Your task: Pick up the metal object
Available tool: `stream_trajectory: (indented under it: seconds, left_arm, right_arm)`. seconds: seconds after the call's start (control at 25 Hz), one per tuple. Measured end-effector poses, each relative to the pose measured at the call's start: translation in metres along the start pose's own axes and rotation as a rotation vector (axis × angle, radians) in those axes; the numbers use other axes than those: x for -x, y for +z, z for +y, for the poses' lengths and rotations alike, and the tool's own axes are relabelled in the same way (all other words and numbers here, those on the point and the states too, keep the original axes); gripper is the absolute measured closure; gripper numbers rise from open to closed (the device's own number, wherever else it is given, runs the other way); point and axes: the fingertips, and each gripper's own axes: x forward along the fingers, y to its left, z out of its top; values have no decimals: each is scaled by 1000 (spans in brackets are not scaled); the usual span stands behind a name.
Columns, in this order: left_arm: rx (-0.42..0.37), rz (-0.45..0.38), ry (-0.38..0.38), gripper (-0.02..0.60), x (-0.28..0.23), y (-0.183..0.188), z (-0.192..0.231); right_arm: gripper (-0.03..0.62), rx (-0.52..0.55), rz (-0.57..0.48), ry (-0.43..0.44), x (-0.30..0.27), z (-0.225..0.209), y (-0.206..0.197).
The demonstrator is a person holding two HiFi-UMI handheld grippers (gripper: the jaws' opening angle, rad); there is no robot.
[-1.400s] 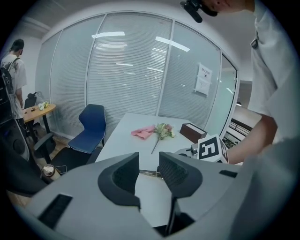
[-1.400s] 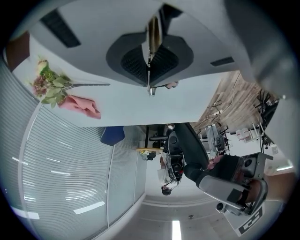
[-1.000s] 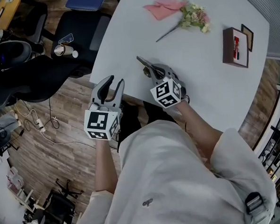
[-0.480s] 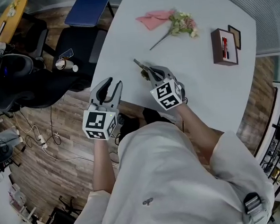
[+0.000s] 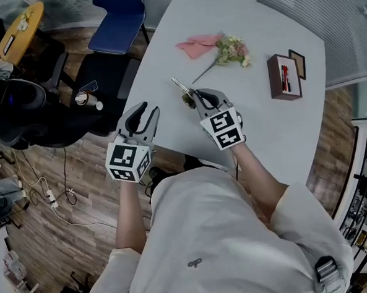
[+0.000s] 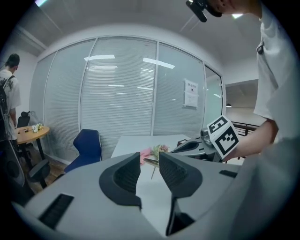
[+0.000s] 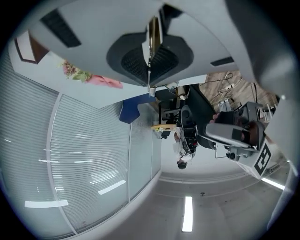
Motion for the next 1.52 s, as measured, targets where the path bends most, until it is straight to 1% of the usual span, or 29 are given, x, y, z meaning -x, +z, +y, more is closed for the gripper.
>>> stream_trajectory:
  seconds: [0.12, 0.32, 0.6, 0.8, 1.0, 1.2, 1.4, 1.52]
  left_arm:
    - [-2, -19, 4, 448, 0, 8, 3]
    - [-2, -47, 13, 448, 5, 18, 4]
    - [5, -100, 17, 457, 9, 40, 1]
    - [-7, -127, 19, 469, 15, 51, -5]
    - [13, -154, 27, 474, 19, 57, -6]
    - [14, -198, 48, 500, 23, 72, -9]
    - [29, -207, 52, 517, 24, 75, -8]
    - [29, -207, 55, 527, 24, 74, -8]
  right_arm:
    - [582, -14, -34, 3, 5, -5, 20]
    - [582, -4, -85, -10, 18, -6, 49]
    - [582, -25, -187, 3, 37, -2, 89]
    - [582, -46, -256, 20, 50, 1, 113]
    - [582, -69, -315, 42, 60, 4, 127]
    - [582, -112, -369, 107, 67, 10, 137]
    - [582, -147, -388, 121, 71, 10, 139]
    - [582, -147, -390, 124, 71, 10, 140]
